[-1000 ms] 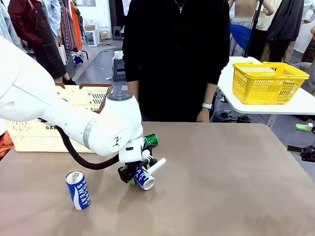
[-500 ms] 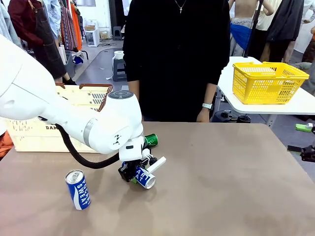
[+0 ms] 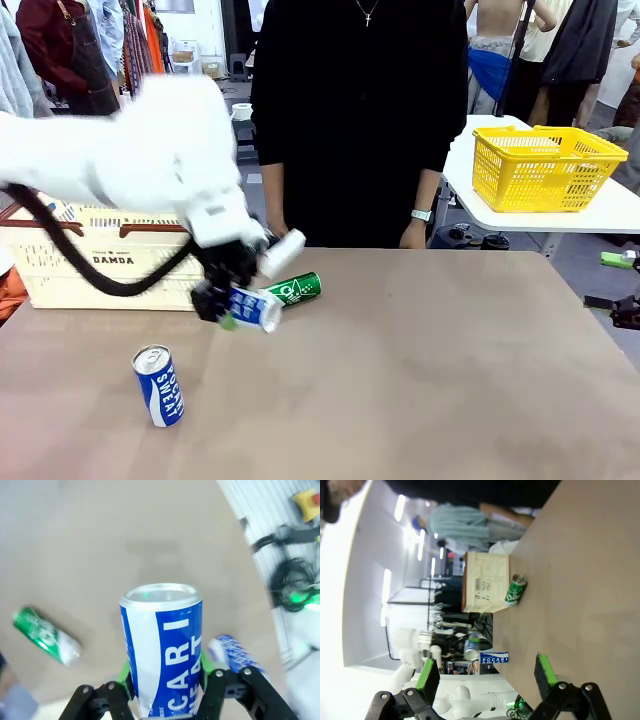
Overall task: Place the drinks into the Shopping basket.
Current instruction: Pick up one drink and place it into the Shopping basket.
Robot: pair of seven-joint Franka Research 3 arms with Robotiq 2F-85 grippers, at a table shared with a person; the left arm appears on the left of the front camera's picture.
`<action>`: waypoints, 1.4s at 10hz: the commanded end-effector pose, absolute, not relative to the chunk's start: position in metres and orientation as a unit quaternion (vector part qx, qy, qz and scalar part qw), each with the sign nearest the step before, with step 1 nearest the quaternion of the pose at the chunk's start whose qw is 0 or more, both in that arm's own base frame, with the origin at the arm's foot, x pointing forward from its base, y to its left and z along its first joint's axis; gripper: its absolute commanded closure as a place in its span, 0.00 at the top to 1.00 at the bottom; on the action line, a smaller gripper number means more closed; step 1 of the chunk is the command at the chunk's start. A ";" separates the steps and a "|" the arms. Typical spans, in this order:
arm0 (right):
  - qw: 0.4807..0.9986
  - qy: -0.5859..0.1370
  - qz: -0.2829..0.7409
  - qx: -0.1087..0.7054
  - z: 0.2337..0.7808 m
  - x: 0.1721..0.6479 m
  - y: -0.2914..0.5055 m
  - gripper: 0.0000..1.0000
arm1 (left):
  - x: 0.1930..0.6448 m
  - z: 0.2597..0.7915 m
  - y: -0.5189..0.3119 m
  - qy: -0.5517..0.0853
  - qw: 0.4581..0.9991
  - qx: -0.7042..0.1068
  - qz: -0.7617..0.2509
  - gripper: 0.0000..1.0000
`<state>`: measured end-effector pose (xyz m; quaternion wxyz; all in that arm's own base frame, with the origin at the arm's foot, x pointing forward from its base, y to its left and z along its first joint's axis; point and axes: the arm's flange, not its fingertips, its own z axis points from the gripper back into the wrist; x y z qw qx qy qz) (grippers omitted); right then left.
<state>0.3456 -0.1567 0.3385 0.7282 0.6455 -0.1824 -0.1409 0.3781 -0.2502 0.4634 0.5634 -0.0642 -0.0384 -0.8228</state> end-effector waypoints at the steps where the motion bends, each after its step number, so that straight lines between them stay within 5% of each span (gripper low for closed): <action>1: 0.730 -0.172 -0.144 0.645 0.344 0.345 -0.158 1.00 | 0.387 0.510 -0.199 -0.047 0.676 -0.122 -0.725 0.00; 4: 0.730 -0.172 -0.144 0.645 0.344 0.345 -0.158 1.00 | 0.406 0.523 -0.115 -0.073 0.842 -0.157 -0.511 0.00; 7: 0.730 -0.172 -0.144 0.645 0.344 0.345 -0.158 1.00 | 0.386 0.524 -0.086 -0.129 0.840 -0.170 -0.499 0.00; 8: 0.730 -0.172 -0.144 0.645 0.344 0.345 -0.158 1.00 | 0.411 0.523 -0.076 -0.067 0.855 -0.163 -0.488 0.00; 11: 0.730 -0.172 -0.144 0.645 0.344 0.345 -0.158 1.00 | 0.405 0.519 -0.077 -0.083 0.857 -0.166 -0.480 0.00; 14: 0.730 -0.172 -0.144 0.645 0.344 0.345 -0.158 1.00 | 0.448 0.596 -0.096 -0.037 0.967 -0.155 -0.196 0.00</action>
